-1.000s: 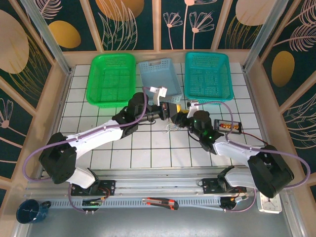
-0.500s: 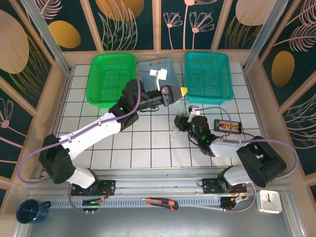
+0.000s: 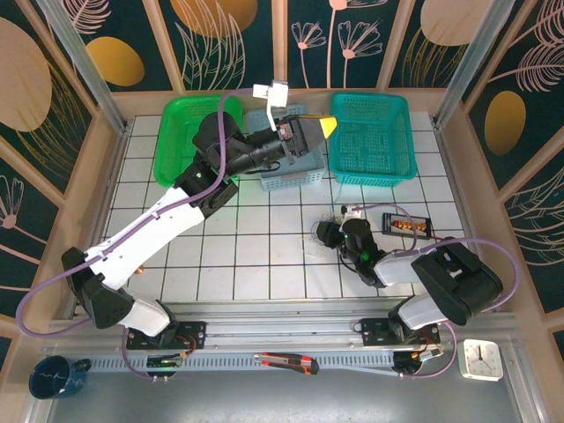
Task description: Untangle the cables
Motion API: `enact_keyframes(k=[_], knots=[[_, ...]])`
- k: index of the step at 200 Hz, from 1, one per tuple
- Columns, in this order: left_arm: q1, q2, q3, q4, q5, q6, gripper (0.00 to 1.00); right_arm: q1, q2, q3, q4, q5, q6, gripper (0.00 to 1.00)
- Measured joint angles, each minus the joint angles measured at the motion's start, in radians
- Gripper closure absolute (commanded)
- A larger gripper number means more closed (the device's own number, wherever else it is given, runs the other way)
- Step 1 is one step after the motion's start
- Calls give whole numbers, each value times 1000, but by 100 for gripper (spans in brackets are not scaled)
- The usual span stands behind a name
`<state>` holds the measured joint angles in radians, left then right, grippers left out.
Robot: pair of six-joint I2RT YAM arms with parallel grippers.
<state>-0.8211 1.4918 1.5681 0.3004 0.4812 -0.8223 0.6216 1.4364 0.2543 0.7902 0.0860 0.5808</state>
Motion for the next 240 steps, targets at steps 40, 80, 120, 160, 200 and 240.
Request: enact_keyframes(k=[40,80,120,160,200,240], knots=[[6,-14,5,-62,-42,45,100,0,-1,-4,-1,0,5,57],[25,-67,8,-111,-87,88,100,2,-1,-5,-2,0,6,55],[47,-100,96,-160,-127,132,100,2,1,-8,-8,4,6,55],[57,-118,191,-206,-159,188,100,2,7,-8,-12,4,7,55],[67,-134,194,-247,-203,236,100,2,-2,-2,-59,3,10,51],[91,-156,97,-270,-259,271,100,6,-85,44,-181,-11,4,38]])
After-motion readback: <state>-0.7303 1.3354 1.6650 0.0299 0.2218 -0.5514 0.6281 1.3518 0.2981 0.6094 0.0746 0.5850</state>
